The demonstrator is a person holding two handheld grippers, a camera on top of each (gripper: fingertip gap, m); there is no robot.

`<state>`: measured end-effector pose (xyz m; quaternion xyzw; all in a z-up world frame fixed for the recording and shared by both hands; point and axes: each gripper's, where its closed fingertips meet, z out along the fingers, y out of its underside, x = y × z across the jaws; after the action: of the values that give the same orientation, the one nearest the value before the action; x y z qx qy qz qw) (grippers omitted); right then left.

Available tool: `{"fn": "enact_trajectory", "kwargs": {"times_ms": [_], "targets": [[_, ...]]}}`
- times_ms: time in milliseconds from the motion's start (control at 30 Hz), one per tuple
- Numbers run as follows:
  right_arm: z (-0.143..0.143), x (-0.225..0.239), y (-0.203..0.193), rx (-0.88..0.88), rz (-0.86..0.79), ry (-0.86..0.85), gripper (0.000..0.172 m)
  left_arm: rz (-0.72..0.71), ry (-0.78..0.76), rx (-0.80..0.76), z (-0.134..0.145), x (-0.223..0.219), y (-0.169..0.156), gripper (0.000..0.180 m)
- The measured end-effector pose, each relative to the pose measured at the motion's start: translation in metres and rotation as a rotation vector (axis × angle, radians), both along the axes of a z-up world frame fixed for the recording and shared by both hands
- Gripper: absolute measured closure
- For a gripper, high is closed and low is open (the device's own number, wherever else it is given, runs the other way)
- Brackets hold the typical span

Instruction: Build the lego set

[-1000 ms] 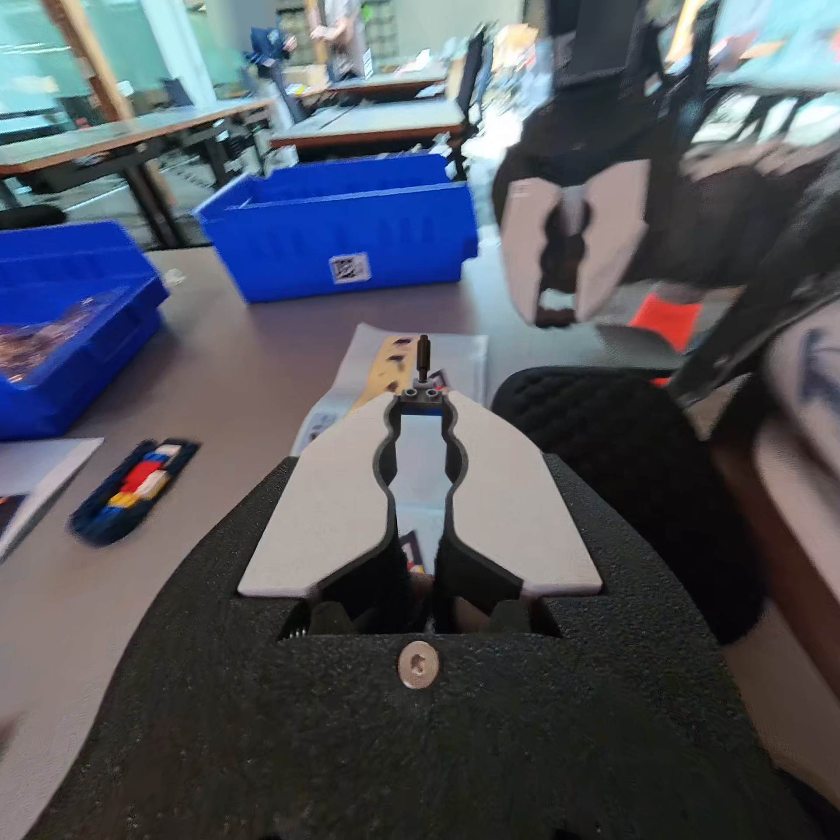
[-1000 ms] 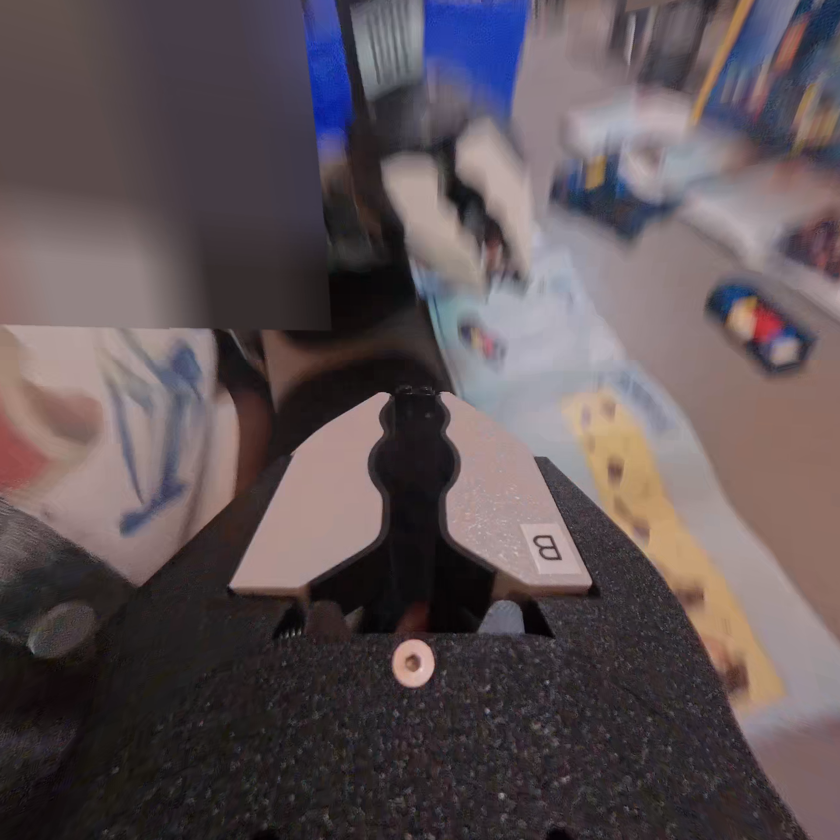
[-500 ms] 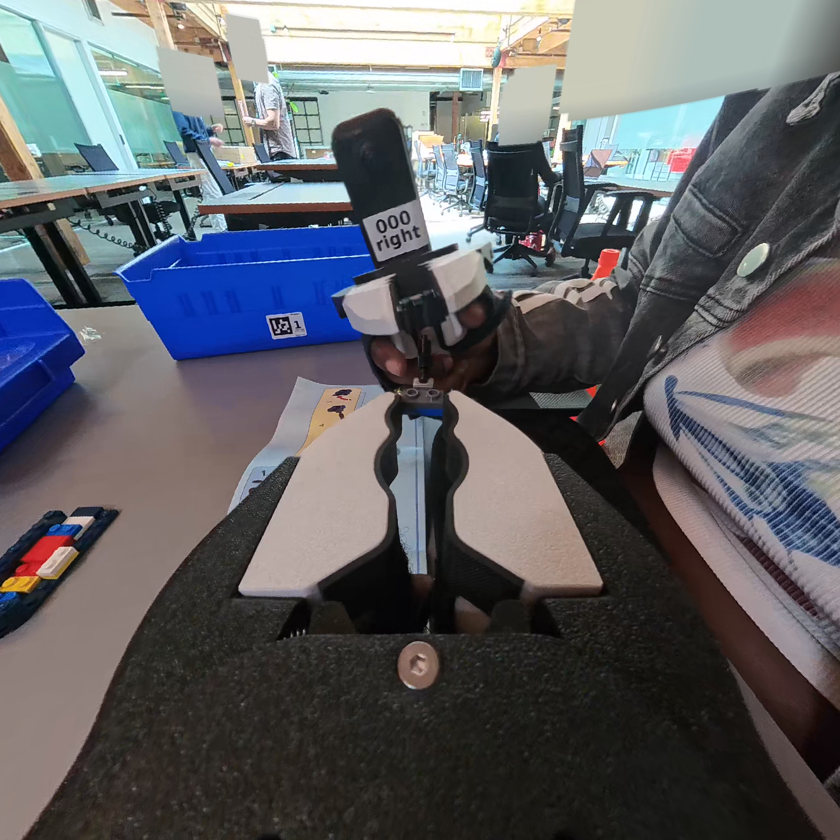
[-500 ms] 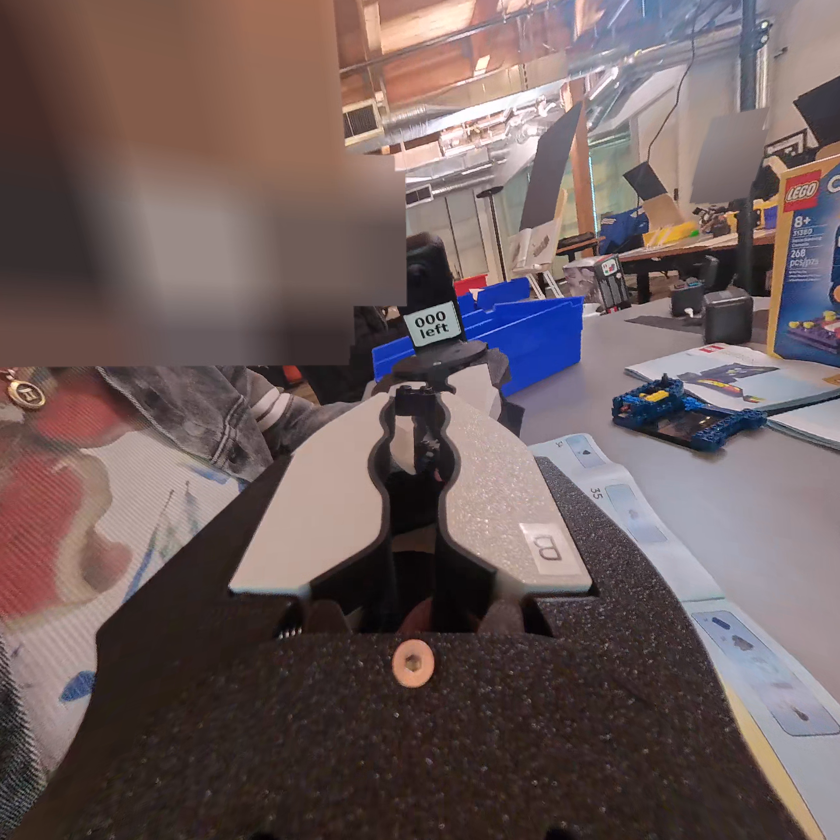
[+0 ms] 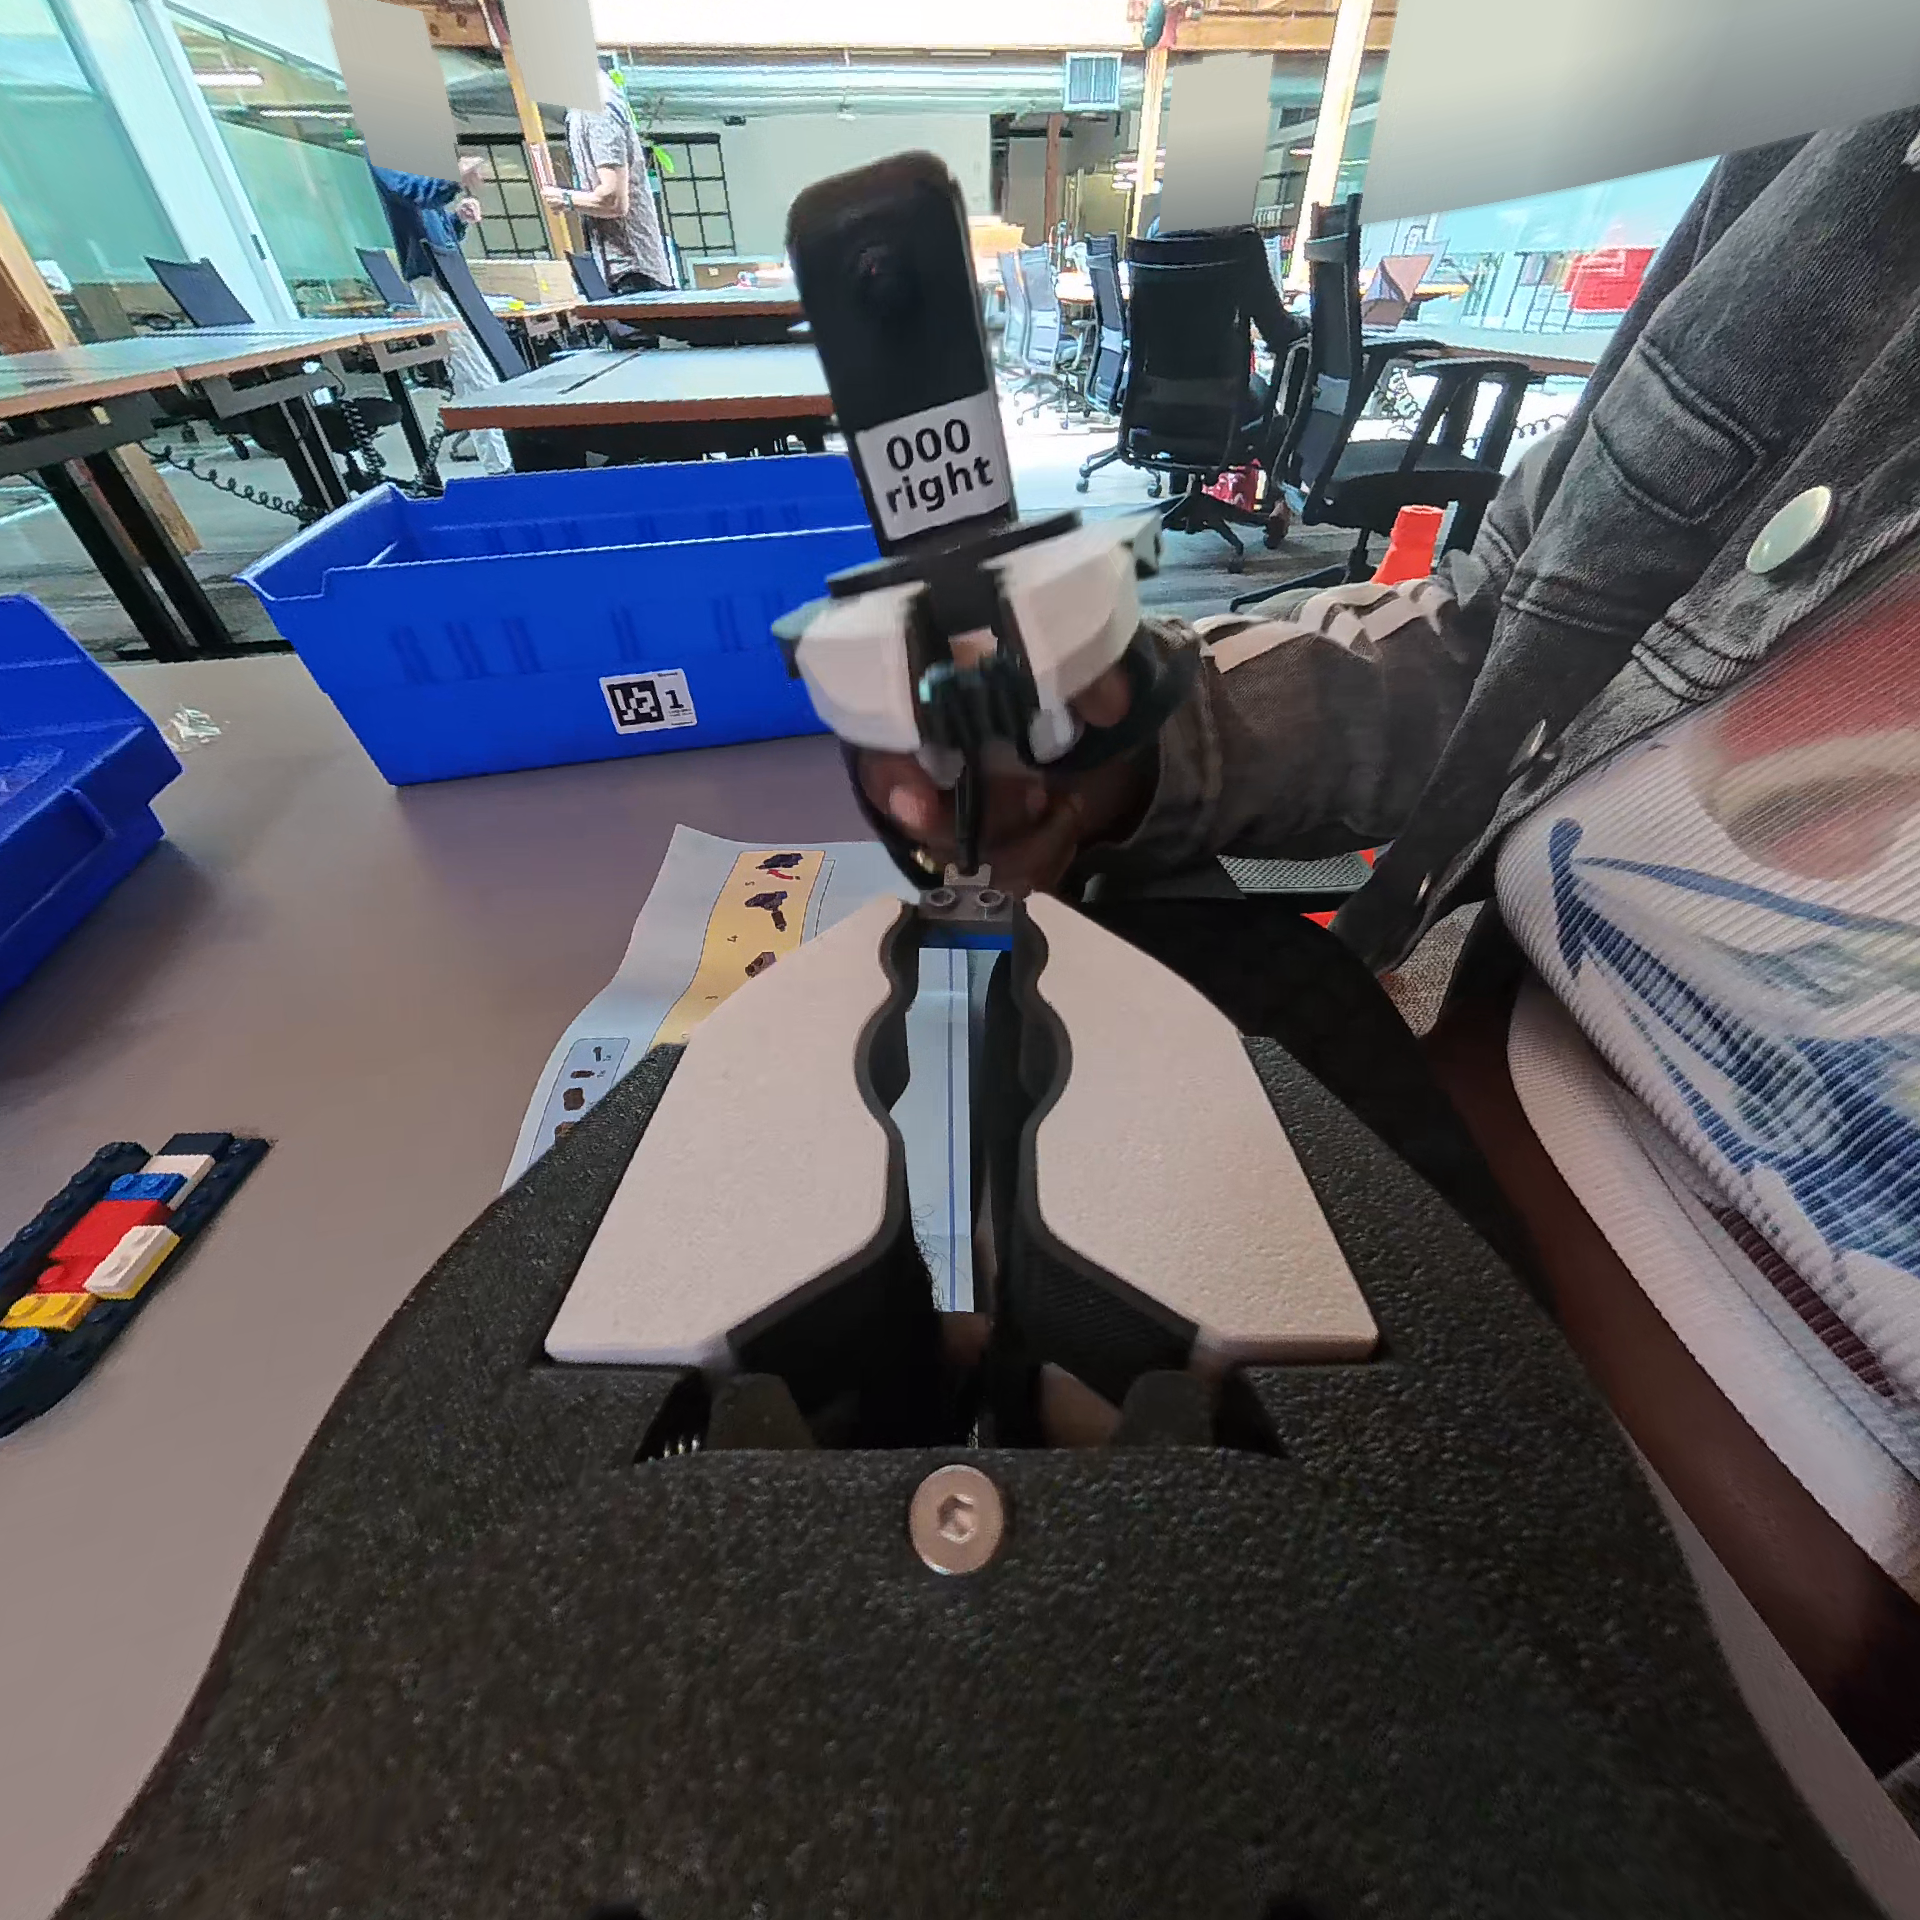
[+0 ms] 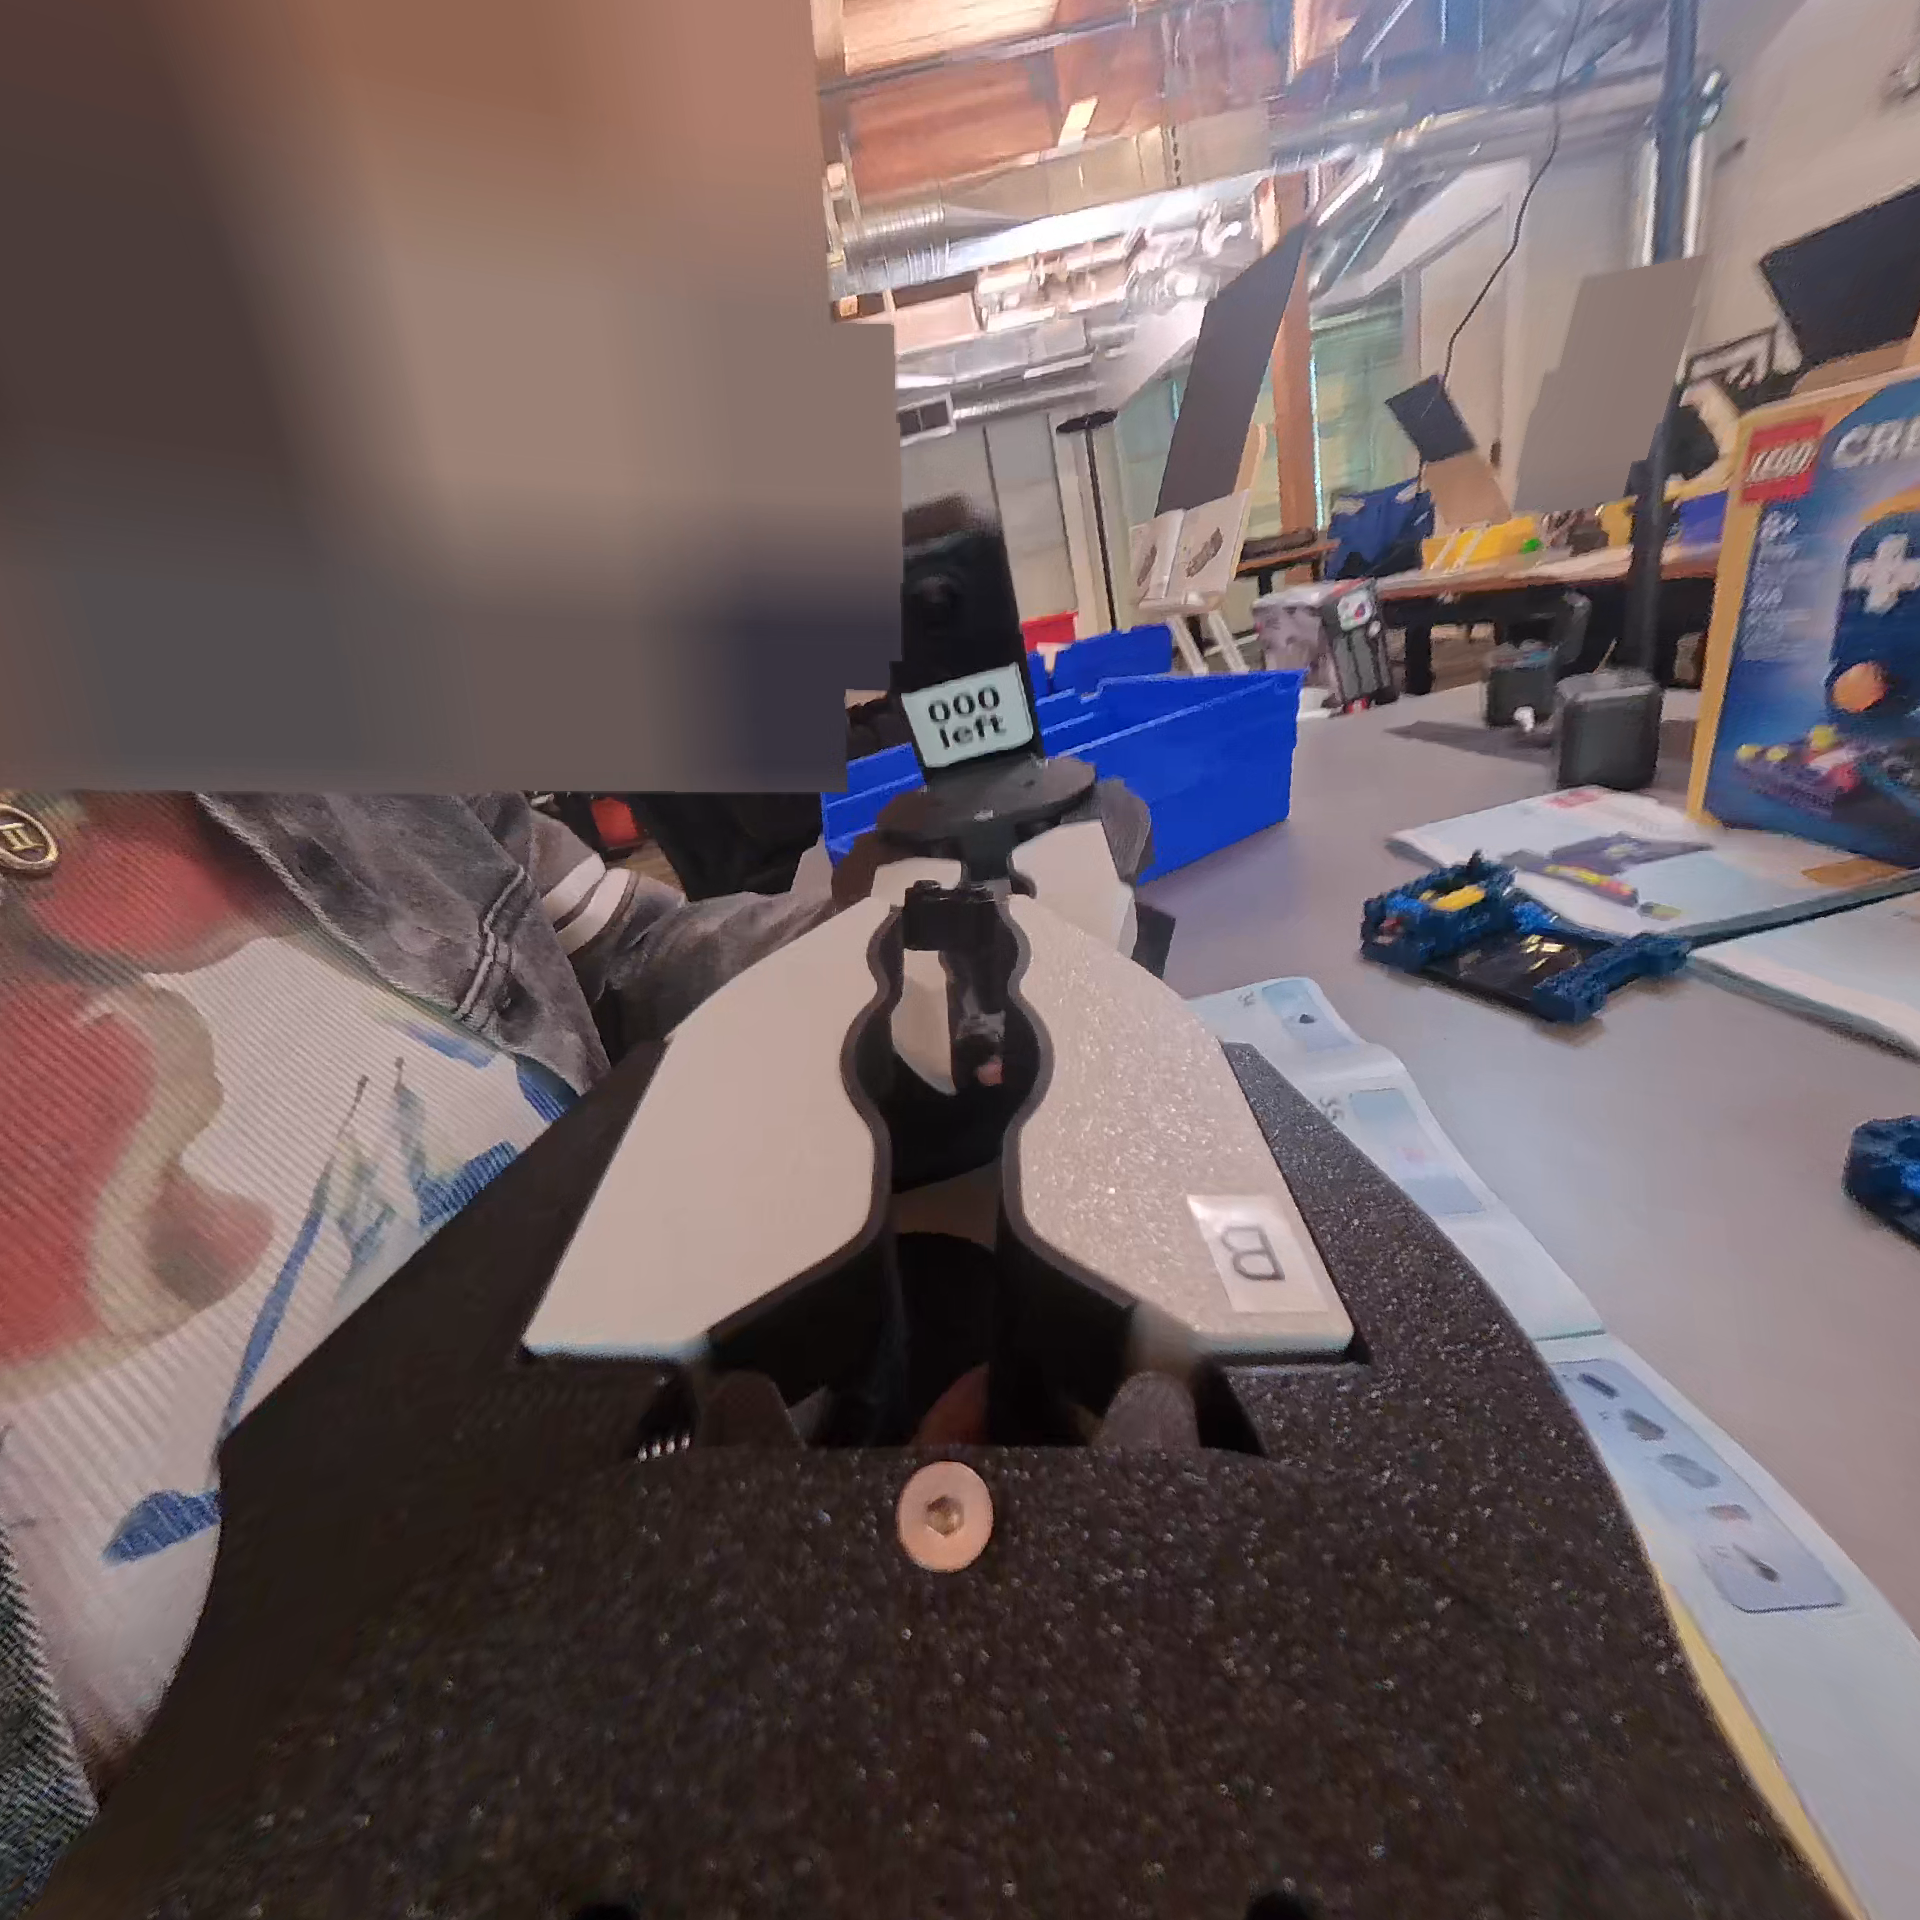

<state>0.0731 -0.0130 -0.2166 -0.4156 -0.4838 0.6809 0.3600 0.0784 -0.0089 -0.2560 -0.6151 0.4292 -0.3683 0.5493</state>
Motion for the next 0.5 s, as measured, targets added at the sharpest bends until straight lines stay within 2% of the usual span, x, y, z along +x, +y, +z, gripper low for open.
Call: {"fn": "enact_trajectory", "kwargs": {"times_ms": [133, 200, 333, 500], "targets": [[0.026, 0.028, 0.018, -0.043, -0.076, 0.101, 0.156, -0.020, 0.073, -0.042, -0.014, 0.003, -0.002, 0.164], [0.028, 0.041, 0.026, -0.033, -0.121, 0.087, 0.156, -0.033, 0.163, -0.050, -0.029, 0.008, -0.005, 0.164], [0.018, 0.060, 0.027, 0.002, -0.171, 0.018, 0.156, -0.062, 0.336, -0.055, -0.056, 0.018, -0.012, 0.165], [-0.012, 0.061, 0.003, 0.002, -0.131, -0.112, 0.156, -0.093, 0.495, -0.048, -0.079, 0.022, -0.020, 0.164]]}}
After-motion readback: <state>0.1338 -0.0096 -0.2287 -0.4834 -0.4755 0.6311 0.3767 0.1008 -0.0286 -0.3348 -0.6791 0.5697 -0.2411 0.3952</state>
